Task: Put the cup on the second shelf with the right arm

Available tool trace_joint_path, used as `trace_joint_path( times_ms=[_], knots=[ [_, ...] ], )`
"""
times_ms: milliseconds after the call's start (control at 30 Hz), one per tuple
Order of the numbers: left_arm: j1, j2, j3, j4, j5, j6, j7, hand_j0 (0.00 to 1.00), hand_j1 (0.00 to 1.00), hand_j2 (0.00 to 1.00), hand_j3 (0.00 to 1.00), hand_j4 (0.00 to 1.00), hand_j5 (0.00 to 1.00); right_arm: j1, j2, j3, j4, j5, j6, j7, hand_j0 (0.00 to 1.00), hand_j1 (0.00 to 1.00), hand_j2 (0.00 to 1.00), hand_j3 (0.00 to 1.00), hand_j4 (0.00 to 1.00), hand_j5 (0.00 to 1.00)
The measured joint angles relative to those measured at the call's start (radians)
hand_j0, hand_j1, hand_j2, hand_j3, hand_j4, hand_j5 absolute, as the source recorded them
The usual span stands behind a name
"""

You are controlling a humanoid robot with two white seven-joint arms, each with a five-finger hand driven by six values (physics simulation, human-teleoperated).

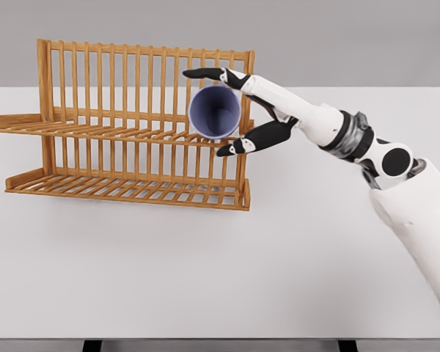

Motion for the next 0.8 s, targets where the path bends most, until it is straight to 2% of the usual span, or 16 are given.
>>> trace_joint_path(
  times_ms=[200,267,300,467,600,733,800],
  knots=[
    [0.0,0.0,0.0,0.0,0.0,0.0,0.0,1.0,1.0,1.0,1.0,1.0,1.0,0.003,-0.032,-0.012,-0.042,-0.006,0.0,0.0,1.0,1.0,1.0,1.0,1.0,1.0],
    [0.0,0.0,0.0,0.0,0.0,0.0,0.0,1.0,1.0,1.0,1.0,1.0,1.0,0.037,-0.047,-0.031,-0.062,-0.009,0.0,0.0,1.0,1.0,1.0,1.0,1.0,1.0],
    [0.0,0.0,0.0,0.0,0.0,0.0,0.0,1.0,1.0,1.0,1.0,1.0,1.0,0.075,-0.054,-0.05,-0.075,-0.01,0.0,0.0,1.0,1.0,1.0,1.0,1.0,1.0],
    [0.0,0.0,0.0,0.0,0.0,0.0,0.0,1.0,1.0,1.0,1.0,1.0,1.0,0.149,-0.135,-0.12,-0.142,-0.056,-0.002,0.0,1.0,1.0,1.0,1.0,1.0,1.0],
    [0.0,0.0,0.0,0.0,0.0,0.0,0.0,1.0,1.0,1.0,1.0,1.0,1.0,0.241,-0.189,-0.192,-0.186,-0.102,-0.004,0.0,1.0,1.0,1.0,1.0,1.0,1.0],
    [0.0,0.0,0.001,0.0,0.001,0.0,0.0,1.0,1.0,1.0,1.0,1.0,1.0,0.391,-0.216,-0.296,-0.205,-0.115,-0.007,0.0,1.0,1.0,1.0,1.0,1.0,1.0],
    [0.0,0.0,0.0,0.0,0.0,0.0,0.0,1.0,1.0,1.0,1.0,1.0,1.0,0.44,-0.229,-0.358,-0.208,-0.117,-0.007,0.0,1.0,1.0,1.0,1.0,1.0,1.0]
  ],
)
